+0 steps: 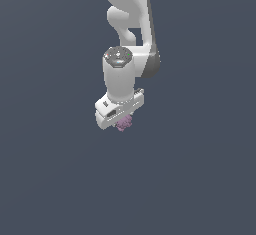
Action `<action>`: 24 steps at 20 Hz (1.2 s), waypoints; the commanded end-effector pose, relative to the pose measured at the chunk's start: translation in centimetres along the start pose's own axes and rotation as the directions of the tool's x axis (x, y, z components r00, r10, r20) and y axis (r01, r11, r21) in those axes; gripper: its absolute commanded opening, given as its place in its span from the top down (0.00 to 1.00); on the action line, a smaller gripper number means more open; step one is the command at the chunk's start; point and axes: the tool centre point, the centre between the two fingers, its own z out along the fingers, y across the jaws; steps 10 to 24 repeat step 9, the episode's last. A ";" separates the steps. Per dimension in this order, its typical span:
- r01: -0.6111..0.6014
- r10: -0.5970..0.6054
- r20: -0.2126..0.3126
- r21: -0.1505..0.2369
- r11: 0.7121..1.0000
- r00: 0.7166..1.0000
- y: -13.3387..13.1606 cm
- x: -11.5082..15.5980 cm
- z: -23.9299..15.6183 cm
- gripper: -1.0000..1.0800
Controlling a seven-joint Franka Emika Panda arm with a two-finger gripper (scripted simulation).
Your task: Pick up the object and move it to a goal position.
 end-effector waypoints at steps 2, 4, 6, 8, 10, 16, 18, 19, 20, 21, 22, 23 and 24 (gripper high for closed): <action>0.000 0.000 0.001 0.000 1.000 1.000 -0.6 -0.2 -1.6 1.00; 0.000 0.000 0.001 0.000 1.000 1.000 -0.9 -0.3 -2.3 1.00; 0.000 0.000 0.001 0.000 1.000 1.000 -1.0 -0.3 -2.7 1.00; 0.000 0.000 0.001 0.000 1.000 1.000 -1.1 -0.3 -2.9 1.00; 0.000 0.000 0.000 0.001 1.000 1.000 -1.1 -0.3 -3.0 1.00; 0.000 0.000 0.000 0.001 1.000 1.000 -1.1 -0.3 -3.0 1.00; 0.000 0.000 0.000 0.001 1.000 1.000 -1.1 -0.3 -3.0 1.00; 0.000 0.000 0.000 0.001 1.000 1.000 -1.1 -0.3 -3.0 1.00; 0.000 0.000 0.000 0.001 1.000 1.000 -1.1 -0.3 -3.0 1.00; 0.000 0.000 0.000 0.001 1.000 1.000 -1.1 -0.3 -3.0 1.00; 0.000 0.000 0.000 0.001 1.000 1.000 -1.1 -0.3 -3.0 1.00; 0.000 0.000 0.000 0.001 1.000 1.000 -1.1 -0.3 -3.0 1.00; 0.000 0.000 0.000 0.001 1.000 1.000 -1.1 -0.3 -3.0 1.00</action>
